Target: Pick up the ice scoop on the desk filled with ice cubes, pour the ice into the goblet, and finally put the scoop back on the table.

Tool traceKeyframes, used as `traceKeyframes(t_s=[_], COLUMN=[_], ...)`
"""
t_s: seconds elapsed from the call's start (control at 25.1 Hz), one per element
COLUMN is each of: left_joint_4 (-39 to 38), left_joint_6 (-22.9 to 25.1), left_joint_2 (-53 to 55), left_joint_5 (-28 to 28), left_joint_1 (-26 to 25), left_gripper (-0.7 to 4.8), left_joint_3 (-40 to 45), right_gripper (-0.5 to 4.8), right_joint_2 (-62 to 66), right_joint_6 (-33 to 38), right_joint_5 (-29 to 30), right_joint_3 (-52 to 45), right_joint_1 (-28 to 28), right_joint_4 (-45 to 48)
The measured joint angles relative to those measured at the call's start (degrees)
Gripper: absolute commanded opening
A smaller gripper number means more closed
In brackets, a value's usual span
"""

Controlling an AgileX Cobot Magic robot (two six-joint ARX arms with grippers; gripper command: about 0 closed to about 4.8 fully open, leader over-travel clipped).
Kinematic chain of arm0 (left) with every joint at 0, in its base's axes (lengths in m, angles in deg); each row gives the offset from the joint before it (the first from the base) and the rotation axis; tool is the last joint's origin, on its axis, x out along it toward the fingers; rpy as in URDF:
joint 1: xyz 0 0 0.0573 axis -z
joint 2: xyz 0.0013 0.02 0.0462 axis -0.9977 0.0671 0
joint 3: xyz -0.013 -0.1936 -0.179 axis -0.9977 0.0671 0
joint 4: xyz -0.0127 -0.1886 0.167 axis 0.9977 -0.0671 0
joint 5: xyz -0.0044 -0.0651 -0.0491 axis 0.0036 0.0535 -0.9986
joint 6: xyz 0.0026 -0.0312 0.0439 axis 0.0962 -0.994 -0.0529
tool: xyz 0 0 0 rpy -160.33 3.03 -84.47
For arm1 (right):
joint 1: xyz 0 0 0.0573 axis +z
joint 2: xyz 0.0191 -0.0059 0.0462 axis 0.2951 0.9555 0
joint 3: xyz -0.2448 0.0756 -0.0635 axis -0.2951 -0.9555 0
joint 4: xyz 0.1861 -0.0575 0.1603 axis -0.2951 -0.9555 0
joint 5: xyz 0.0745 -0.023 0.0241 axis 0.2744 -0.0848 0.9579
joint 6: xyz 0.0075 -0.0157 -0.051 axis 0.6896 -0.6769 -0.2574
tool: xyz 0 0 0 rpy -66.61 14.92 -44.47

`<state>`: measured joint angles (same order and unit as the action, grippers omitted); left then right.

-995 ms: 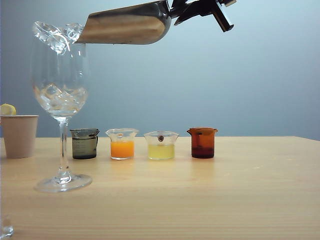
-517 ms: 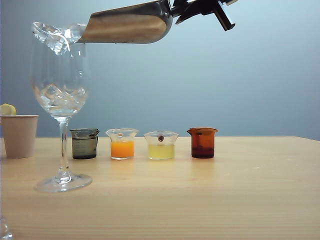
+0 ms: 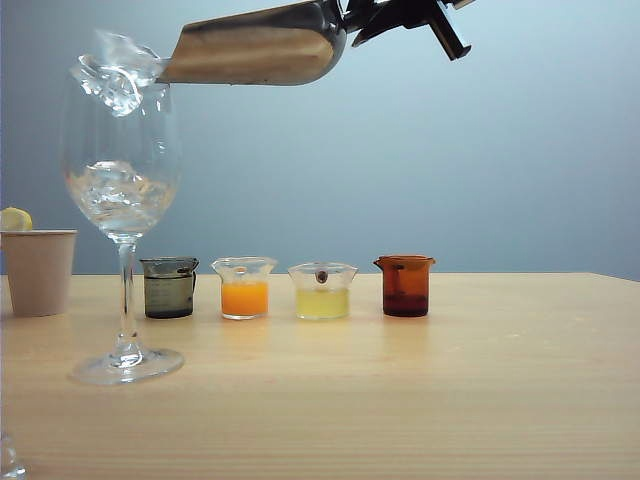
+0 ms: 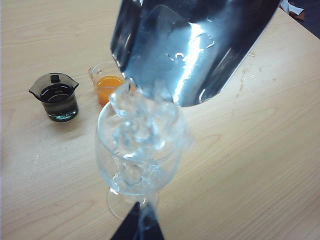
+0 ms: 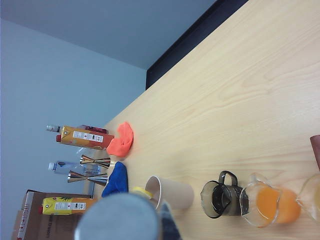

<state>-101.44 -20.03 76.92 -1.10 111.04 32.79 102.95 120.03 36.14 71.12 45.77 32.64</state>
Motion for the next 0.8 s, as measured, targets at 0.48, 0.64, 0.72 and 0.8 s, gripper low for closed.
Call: traceKeyframes(t_s=[0.48, 0.64, 0.72, 0.8], left_joint_4=[0.0, 0.02, 0.07, 0.28], left_joint_6=[0.0, 0.0, 0.0, 0.02], left_joint_2=[0.0, 0.0, 0.0, 0.0], left_joint_5=[0.0, 0.0, 0.0, 0.0], left_joint_1=[0.0, 0.0, 0.0, 0.0], left_gripper=[-0.05, -0.05, -0.05, -0.05], left_joint_3=[0.0, 0.0, 0.0, 0.0], right_gripper=[-0.09, -0.09, -0.09, -0.09], right_joint_2=[-2.16, -3.89, -5.46, -6.47], right_joint_6=[-1.75, -2.19, -3.45, -5.03], right_joint_5=[-1.03, -0.66, 0.31, 1.62], right_joint_3=[0.0, 0.02, 0.02, 0.02], right_joint_1=[-1.46, -4.13, -7.08, -9.38], right_joint_4=[0.0, -0.31, -2.95, -4.94])
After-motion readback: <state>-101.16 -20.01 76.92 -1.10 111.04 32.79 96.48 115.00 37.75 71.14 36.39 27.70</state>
